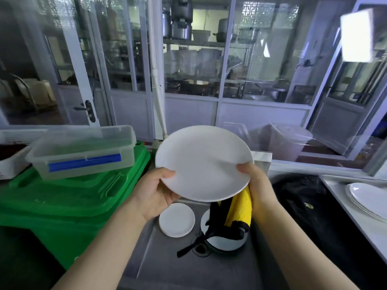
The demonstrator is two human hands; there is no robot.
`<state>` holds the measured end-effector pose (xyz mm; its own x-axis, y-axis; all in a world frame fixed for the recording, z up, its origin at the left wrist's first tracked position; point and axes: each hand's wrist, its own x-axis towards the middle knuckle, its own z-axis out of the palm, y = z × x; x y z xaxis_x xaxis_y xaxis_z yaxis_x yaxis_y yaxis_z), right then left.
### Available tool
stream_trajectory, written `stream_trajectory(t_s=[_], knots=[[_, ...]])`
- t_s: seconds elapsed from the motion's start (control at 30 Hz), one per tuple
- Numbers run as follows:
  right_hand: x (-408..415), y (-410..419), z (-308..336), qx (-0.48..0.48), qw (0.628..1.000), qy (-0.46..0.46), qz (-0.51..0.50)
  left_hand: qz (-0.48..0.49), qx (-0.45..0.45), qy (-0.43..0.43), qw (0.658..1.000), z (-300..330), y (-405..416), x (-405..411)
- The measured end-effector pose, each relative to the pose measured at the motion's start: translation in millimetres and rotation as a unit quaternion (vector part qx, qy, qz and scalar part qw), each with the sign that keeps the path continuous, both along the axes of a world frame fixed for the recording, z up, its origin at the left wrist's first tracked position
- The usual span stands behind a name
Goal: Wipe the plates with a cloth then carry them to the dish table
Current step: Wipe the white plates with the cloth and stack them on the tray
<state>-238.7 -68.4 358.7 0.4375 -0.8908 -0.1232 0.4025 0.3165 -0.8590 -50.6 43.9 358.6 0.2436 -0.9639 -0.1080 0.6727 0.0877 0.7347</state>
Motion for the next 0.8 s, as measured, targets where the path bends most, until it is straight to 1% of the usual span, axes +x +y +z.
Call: stream_trajectory(t_s=[0.1, 0.17, 0.23, 0.3, 0.37, 0.43, 0.5, 0.6, 0.63, 0.7, 0.8], knots=[[-1.0, -8.4, -2.8, -0.008, 0.993, 0.092, -0.073, 0.029, -0.033, -0.054, 0.998, -6.9, 0.8, 4.4], [-2.5, -13.1, -4.4, 0.018, 0.988, 0.105, -0.112, 0.061, -0.035, -0.103, 0.992, -11.4, 0.1, 8.0], [-4.4, -16.4, -4.8, 0.013, 0.981, 0.128, -0.142, 0.090, -0.031, -0.151, 0.984, -16.9, -0.9, 9.0], [-5.6, -17.0, -2.2, -0.044, 0.971, 0.173, -0.160, 0.109, -0.028, -0.210, 0.971, -20.4, -1.5, 8.1], [-3.9, -15.4, 3.8, -0.124, 0.959, 0.201, -0.154, 0.115, -0.030, -0.268, 0.956, -22.5, -2.4, 5.7], [4.2, -14.0, 10.9, -0.214, 0.944, 0.219, -0.124, 0.107, -0.033, -0.299, 0.948, -23.6, -3.0, 1.6], [15.7, -13.6, 13.6, -0.296, 0.920, 0.229, -0.113, 0.087, -0.035, -0.332, 0.939, -23.1, -2.5, -5.0], [30.3, -16.7, 19.0, -0.343, 0.889, 0.254, -0.168, 0.074, -0.049, -0.425, 0.901, -23.8, -2.7, -14.4], [34.2, -17.3, 21.3, -0.368, 0.872, 0.268, -0.181, 0.074, -0.052, -0.433, 0.897, -24.4, -2.9, -16.6], [41.8, -13.9, 25.6, -0.441, 0.834, 0.280, -0.176, 0.060, -0.053, -0.420, 0.904, -25.2, -3.2, -19.8], [50.0, 7.8, 30.3, -0.547, 0.779, 0.290, -0.101, 0.052, -0.060, -0.392, 0.917, -25.0, -5.0, -20.8]])
